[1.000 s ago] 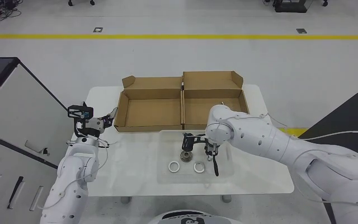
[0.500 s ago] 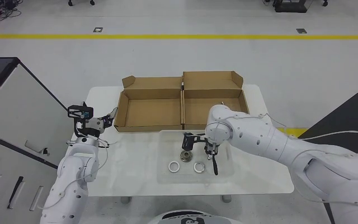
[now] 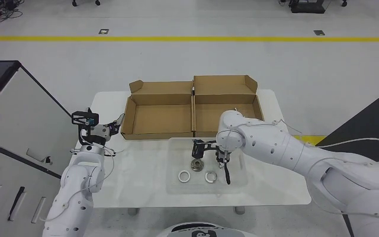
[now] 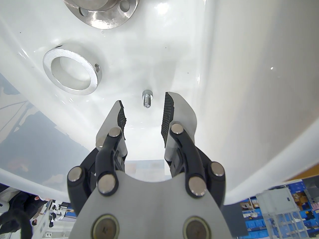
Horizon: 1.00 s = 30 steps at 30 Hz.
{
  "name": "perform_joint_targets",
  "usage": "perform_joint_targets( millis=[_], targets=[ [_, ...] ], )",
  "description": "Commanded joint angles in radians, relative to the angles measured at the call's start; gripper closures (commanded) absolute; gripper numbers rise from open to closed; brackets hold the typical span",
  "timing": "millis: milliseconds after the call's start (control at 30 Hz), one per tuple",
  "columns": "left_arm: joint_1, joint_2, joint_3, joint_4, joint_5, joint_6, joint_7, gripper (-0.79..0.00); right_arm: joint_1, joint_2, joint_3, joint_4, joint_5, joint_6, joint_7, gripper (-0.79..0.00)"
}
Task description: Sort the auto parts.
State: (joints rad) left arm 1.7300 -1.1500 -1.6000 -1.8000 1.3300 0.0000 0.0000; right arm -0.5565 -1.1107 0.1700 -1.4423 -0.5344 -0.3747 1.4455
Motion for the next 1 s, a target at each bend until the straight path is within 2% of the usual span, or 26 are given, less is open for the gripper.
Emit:
perform_joint_targets(
  millis=[0, 233, 300, 367, 400, 433, 767, 967],
  targets=[
    [0.0, 0.0, 0.0, 0.0, 0.0, 0.0, 0.0, -0.785, -0.001, -0.003, 0.0, 0.007, -0.004, -0.006, -0.006, -0.336],
    [0.0, 0.0, 0.0, 0.0, 0.0, 0.0, 0.0, -0.785, -0.009, -0.017, 0.0, 0.035, -0.012, -0.018, -0.018, -0.299],
    [0.0, 0.0, 0.0, 0.0, 0.0, 0.0, 0.0, -0.785, -0.01, -0.02, 0.0, 0.041, -0.01, -0.017, -0.017, -0.246],
    [0.0, 0.0, 0.0, 0.0, 0.0, 0.0, 0.0, -0.785, -0.009, -0.022, 0.0, 0.046, -0.008, -0.013, -0.013, -0.145],
    [0.0, 0.0, 0.0, 0.0, 0.0, 0.0, 0.0, -0.785, -0.008, -0.022, 0.0, 0.047, -0.007, -0.012, -0.012, -0.04],
    [0.0, 0.0, 0.0, 0.0, 0.0, 0.0, 0.0, -0.785, -0.006, -0.022, 0.0, 0.048, -0.005, -0.01, -0.01, 0.0],
    [0.0, 0.0, 0.0, 0.0, 0.0, 0.0, 0.0, -0.785, 0.035, -0.001, 0.006, -0.037, 0.066, 0.031, 0.031, 0.0],
    [0.0, 0.0, 0.0, 0.0, 0.0, 0.0, 0.0, -0.785, 0.063, 0.044, 0.078, -0.163, 0.163, 0.041, 0.041, 0.0]
  ],
)
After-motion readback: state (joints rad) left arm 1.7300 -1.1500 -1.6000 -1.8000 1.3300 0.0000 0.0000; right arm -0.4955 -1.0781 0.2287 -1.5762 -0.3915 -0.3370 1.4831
